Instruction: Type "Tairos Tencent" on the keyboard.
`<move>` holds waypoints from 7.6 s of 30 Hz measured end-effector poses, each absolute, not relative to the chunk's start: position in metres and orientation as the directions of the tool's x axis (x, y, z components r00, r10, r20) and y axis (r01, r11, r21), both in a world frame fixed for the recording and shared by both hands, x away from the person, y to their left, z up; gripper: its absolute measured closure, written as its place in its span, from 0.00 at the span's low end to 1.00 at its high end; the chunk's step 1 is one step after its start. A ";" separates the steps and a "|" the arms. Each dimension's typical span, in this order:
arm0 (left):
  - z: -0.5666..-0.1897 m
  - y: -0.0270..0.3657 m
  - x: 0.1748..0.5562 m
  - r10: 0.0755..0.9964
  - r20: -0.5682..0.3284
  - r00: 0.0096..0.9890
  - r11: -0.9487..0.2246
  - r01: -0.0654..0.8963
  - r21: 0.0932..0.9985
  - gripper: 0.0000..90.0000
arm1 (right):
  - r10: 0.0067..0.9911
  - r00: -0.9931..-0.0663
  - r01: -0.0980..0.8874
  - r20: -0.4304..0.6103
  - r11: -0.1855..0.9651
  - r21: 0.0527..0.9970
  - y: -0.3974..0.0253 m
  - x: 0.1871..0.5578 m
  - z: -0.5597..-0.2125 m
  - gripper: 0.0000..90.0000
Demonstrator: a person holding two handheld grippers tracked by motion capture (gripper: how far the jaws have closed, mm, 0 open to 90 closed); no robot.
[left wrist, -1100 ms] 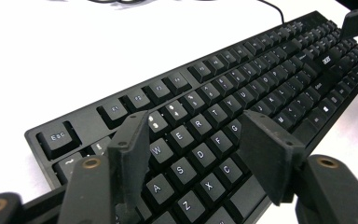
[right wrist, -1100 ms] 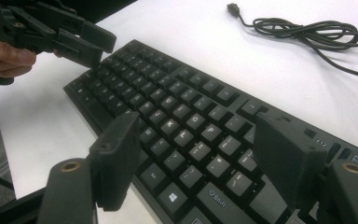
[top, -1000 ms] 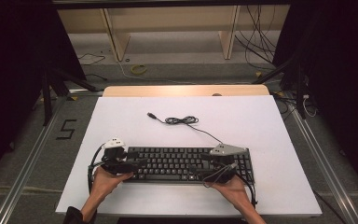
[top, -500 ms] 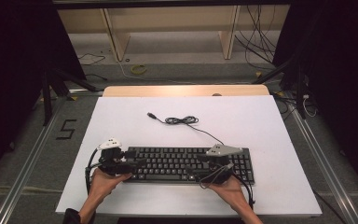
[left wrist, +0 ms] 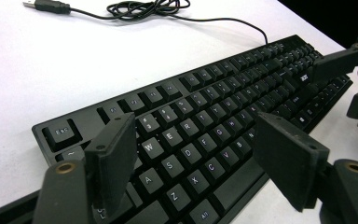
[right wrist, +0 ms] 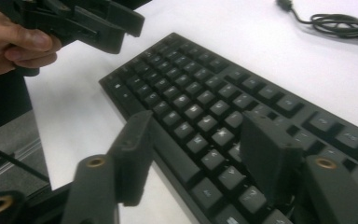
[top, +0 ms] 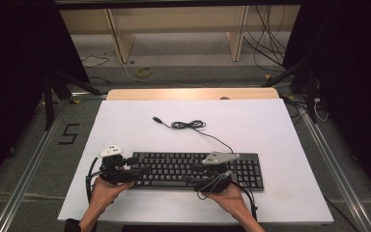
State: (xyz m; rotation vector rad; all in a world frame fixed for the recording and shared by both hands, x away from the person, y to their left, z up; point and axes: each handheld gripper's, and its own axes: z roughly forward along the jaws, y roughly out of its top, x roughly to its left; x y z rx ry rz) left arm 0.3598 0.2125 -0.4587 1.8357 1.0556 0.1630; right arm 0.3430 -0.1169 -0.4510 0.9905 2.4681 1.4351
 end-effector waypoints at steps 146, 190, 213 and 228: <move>-0.470 0.224 0.347 0.759 -0.292 0.582 -0.224 0.655 0.722 0.59 | 0.568 -0.795 0.494 0.211 0.407 0.768 -0.059 0.393 -0.438 0.47; -0.476 0.223 0.354 0.789 -0.227 0.571 -0.307 0.686 0.659 0.99 | 0.587 -0.795 0.511 0.154 0.509 0.693 -0.021 0.410 -0.467 1.00; -0.479 0.222 0.355 0.789 -0.225 0.572 -0.316 0.692 0.649 0.99 | 0.596 -0.789 0.526 0.151 0.527 0.667 -0.018 0.410 -0.477 1.00; -0.474 0.224 0.354 0.787 -0.227 0.573 -0.295 0.674 0.677 0.97 | 0.599 -0.778 0.541 0.187 0.491 0.683 -0.022 0.409 -0.472 0.96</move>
